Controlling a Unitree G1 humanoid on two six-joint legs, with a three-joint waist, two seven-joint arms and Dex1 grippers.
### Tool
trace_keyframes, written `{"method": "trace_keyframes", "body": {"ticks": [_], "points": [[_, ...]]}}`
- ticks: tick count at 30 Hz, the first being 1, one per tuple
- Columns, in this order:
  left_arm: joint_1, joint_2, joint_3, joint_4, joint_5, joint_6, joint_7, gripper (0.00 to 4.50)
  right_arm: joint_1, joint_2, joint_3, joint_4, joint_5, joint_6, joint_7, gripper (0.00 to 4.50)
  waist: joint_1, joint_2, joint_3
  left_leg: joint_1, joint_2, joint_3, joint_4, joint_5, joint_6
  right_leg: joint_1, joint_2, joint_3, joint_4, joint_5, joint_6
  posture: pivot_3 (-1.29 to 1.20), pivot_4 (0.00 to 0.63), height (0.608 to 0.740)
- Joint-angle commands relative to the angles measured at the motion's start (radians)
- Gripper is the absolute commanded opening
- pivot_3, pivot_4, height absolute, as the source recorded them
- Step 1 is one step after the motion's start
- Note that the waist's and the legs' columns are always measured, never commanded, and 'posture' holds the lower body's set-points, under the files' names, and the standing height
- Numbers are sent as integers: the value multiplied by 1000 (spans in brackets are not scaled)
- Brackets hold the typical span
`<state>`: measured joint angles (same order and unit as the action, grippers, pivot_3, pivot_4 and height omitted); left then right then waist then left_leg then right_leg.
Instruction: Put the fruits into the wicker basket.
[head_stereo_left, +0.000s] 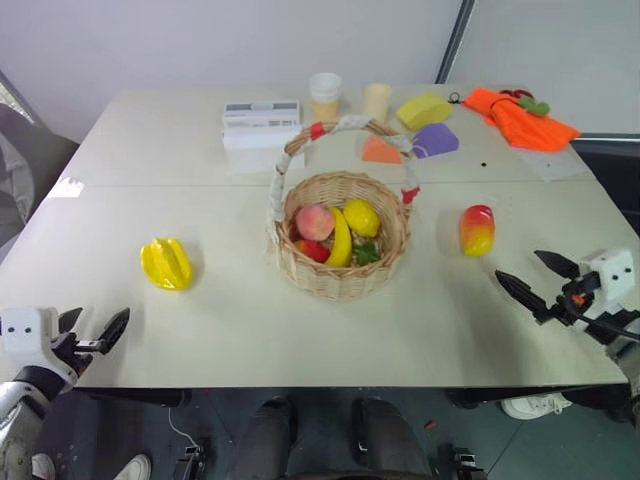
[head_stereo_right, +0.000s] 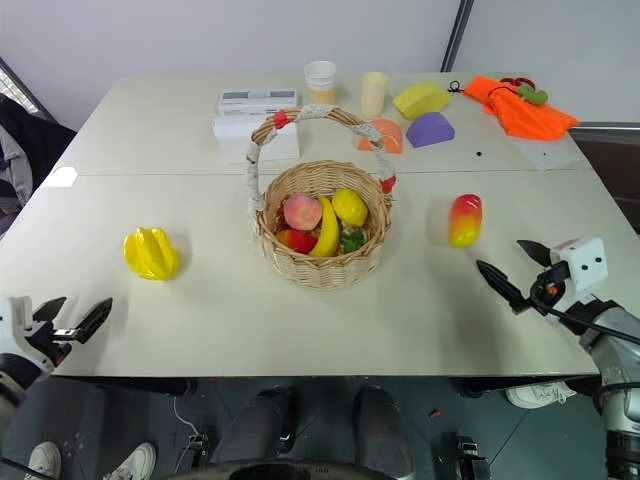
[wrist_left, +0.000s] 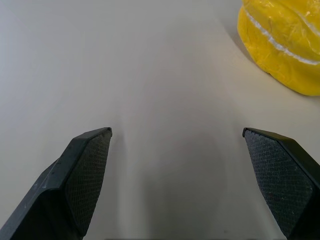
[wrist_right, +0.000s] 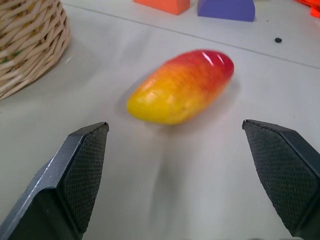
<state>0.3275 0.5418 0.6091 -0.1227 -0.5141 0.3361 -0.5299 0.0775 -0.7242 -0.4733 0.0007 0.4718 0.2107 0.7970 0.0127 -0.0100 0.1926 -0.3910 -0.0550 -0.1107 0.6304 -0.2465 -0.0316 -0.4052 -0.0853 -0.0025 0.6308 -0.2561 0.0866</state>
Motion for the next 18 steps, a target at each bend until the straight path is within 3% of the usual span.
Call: {"method": "trace_keyframes", "body": {"ticks": [1, 12, 18], "points": [[0, -4, 40, -27, 4, -37, 16, 4500, -11, 2, -3, -3, -6, -17, 1, 4464, 1, 0, 0, 0, 0, 0, 0, 0, 0, 0, 0, 0, 0, 0, 0, 0, 150, 740], [-56, 15, 70, -106, -136, 43, 8, 4500, -23, 1, 6, -27, -4, -13, 23, 4464, 0, 0, 0, 0, 0, 1, 0, 0, 0, 0, 0, 0, 0, 0, 0, 0, 150, 740], [-156, 24, 25, -249, -186, 165, 129, 4500, -15, -43, 17, -145, 42, 62, 73, 4464, 0, 0, 0, 0, 0, 1, 0, 0, 0, 0, 0, 0, 0, 0, 0, 0, 150, 740]]}}
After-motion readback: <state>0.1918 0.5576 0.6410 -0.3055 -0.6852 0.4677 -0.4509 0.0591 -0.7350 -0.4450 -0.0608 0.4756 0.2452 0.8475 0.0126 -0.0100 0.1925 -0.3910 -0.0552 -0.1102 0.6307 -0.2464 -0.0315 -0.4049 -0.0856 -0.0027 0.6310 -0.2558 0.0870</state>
